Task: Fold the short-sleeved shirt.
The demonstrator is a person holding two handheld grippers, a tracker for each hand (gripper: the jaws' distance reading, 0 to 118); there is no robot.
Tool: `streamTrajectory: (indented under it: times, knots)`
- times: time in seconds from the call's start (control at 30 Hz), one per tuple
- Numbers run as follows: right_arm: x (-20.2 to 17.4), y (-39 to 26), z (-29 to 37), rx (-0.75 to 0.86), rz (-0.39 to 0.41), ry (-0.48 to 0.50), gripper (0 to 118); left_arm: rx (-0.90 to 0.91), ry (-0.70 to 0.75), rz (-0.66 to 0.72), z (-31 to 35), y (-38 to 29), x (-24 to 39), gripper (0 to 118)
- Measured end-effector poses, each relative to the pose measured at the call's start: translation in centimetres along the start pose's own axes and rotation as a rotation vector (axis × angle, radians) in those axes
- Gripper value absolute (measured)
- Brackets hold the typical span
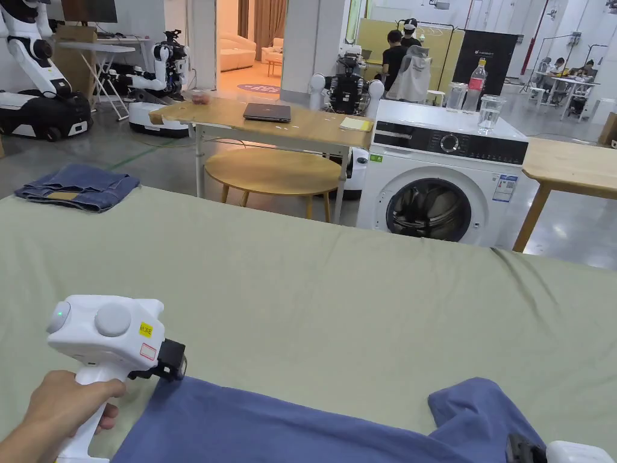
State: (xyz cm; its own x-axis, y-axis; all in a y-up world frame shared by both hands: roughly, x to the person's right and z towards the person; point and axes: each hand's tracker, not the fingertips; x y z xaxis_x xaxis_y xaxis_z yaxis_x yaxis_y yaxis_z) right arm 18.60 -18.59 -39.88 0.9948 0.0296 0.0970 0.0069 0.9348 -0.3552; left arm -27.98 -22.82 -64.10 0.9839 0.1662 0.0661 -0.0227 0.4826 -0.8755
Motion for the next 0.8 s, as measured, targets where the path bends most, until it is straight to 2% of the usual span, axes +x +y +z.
streamTrajectory:
  times: [0.1, 0.17, 0.23, 0.33, 0.37, 0.53, 0.7, 0.77, 0.8]
  knots:
    - [0.7, -0.6, -0.4, -0.033, -0.007, -0.009, 0, -0.118, 0.052, -0.020, -2.3, -0.3, 0.4, 47]
    - [1.1, -1.1, -0.6, -0.053, -0.008, -0.015, 0, -0.066, 0.058, -0.034, -2.0, -0.7, 1.0, 47]
    - [1.5, -1.4, -0.8, -0.068, -0.012, -0.021, 0, -0.044, 0.103, -0.086, -1.6, -1.0, 2.2, 34]
    - [1.9, -1.8, -1.2, -0.094, -0.028, -0.025, 0, -0.028, 0.105, -0.184, -2.5, -1.0, 2.9, 3]
    - [2.1, -1.9, -1.4, -0.106, -0.036, -0.024, 0, -0.031, 0.097, -0.183, -2.5, -1.1, 3.3, 0]
    - [3.6, -0.6, -2.6, -0.169, -0.071, -0.028, 0, 0.031, 0.115, -0.253, -1.2, -1.9, 3.6, 0]
    - [6.9, 2.5, -7.0, -0.332, -0.050, -0.025, 0, 0.152, 0.025, -0.183, 2.9, -3.2, 3.1, 0]
    - [8.3, 3.5, -9.6, -0.402, -0.053, -0.033, 7, 0.186, 0.009, -0.160, 4.5, -3.7, 3.0, 0]
    - [9.0, 3.9, -11.0, -0.432, -0.057, -0.033, 20, 0.202, -0.005, -0.156, 5.3, -4.0, 2.9, 0]
